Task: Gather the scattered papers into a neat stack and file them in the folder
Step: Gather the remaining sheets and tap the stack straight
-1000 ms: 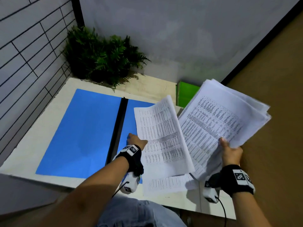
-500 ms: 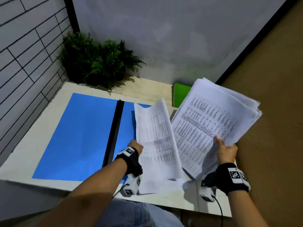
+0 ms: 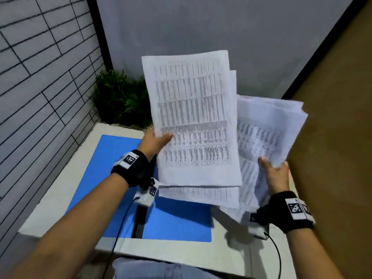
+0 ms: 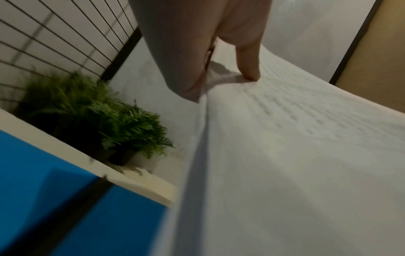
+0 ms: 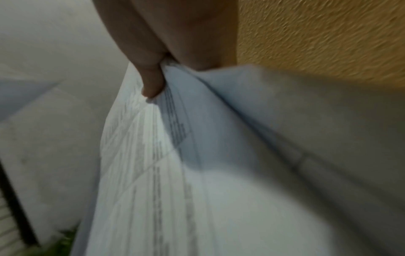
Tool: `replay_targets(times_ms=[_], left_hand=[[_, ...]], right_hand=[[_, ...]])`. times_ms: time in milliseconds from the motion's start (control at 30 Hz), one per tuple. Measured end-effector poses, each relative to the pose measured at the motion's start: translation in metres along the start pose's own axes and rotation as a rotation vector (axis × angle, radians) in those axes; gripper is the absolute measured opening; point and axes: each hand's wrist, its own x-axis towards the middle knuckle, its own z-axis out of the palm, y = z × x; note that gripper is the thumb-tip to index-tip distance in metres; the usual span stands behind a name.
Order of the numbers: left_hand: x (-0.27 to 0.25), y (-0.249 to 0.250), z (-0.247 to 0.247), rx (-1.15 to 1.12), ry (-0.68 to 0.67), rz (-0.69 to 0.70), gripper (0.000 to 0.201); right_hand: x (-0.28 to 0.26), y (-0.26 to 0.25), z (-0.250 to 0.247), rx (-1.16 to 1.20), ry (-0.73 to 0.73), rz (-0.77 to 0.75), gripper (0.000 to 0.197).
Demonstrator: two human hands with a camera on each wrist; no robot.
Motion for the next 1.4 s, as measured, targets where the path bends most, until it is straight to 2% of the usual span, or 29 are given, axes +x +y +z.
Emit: replay_targets(times_ms=[67,133,167,267,367,400,433,467,533,567,633,700,800,900,967,1033,1133,1167,1233,1300,1333,1400], left_hand=[[0.002,-0.003,0.016,-0.114,-0.035,-0.006,0.014],[0.004,-0.003,0.026,-0.178,-0.052,0.005,0.01],[0.003,-0.001,0.029,-0.186,-0.063,0.012,0.012],[-0.004,0.005,0.035,-0.139,-0.148,0.026,0.046],[-0.007,0.001,0.035,-0.124,-0.117,0.023,0.037],[-0.009,0.0,0.034,-0.149,-0.091,0.032,0.038],[-0.011,0.001,0.035,-0.178,-0.076,0.051,0.041],[-0.013,0.001,0.035,-0.201,-0.071,0.069,0.045],[-0.018,0.003,0.036,-0.252,-0.082,0.112,0.049],[-0.019,0.007,0.036,-0.268,-0.081,0.14,0.048],[-0.018,0.018,0.035,-0.211,-0.068,0.245,0.051],[-0.013,0.026,0.031,-0.155,-0.062,0.357,0.059],[-0.009,0.024,0.021,-0.142,-0.05,0.393,0.061],[-0.01,0.014,0.015,-0.067,-0.086,0.355,0.05],[-0.015,0.015,0.014,-0.072,-0.073,0.323,0.035],[-0.018,0.024,0.011,-0.082,-0.07,0.393,0.029],[-0.022,0.036,-0.001,-0.122,-0.153,0.474,0.03],[-0.023,0.036,-0.005,-0.112,-0.192,0.475,0.036],[-0.021,0.027,-0.013,-0.062,-0.229,0.415,0.059],[-0.016,0.012,-0.017,-0.029,-0.235,0.325,0.078],[-0.014,0.007,-0.019,-0.035,-0.238,0.276,0.083],[-0.013,0.0,-0.021,-0.041,-0.223,0.213,0.074]], right_hand=[[-0.006,-0.015,0.017,0.093,-0.076,-0.011,0.02],[-0.01,-0.028,0.03,0.178,-0.171,0.02,0.01],[-0.007,-0.031,0.035,0.18,-0.21,0.03,0.014],[-0.005,-0.039,0.042,0.195,-0.217,0.047,0.028],[-0.001,-0.032,0.041,0.329,-0.334,0.036,0.039],[-0.003,-0.031,0.042,0.333,-0.372,0.02,0.043],[-0.005,-0.032,0.044,0.279,-0.401,-0.029,0.038],[-0.007,-0.032,0.047,0.2,-0.392,-0.088,0.027],[-0.007,-0.034,0.055,0.111,-0.259,-0.177,0.014],[-0.007,-0.036,0.058,0.117,-0.198,-0.194,0.012],[-0.006,-0.039,0.063,0.189,-0.165,-0.201,0.013],[-0.006,-0.037,0.064,0.212,-0.211,-0.218,0.02],[-0.009,-0.027,0.065,0.165,-0.282,-0.226,0.036],[-0.007,-0.018,0.064,0.169,-0.287,-0.185,0.026],[-0.011,-0.02,0.062,0.18,-0.296,-0.189,0.029],[-0.014,-0.028,0.059,0.235,-0.312,-0.227,0.027],[-0.016,-0.037,0.054,0.339,-0.368,-0.279,0.029],[-0.016,-0.039,0.051,0.335,-0.385,-0.298,0.034],[-0.016,-0.041,0.049,0.29,-0.399,-0.307,0.046],[-0.014,-0.043,0.047,0.238,-0.37,-0.322,0.045],[-0.013,-0.048,0.047,0.203,-0.342,-0.347,0.042],[-0.017,-0.068,0.047,0.062,-0.283,-0.434,0.043]])
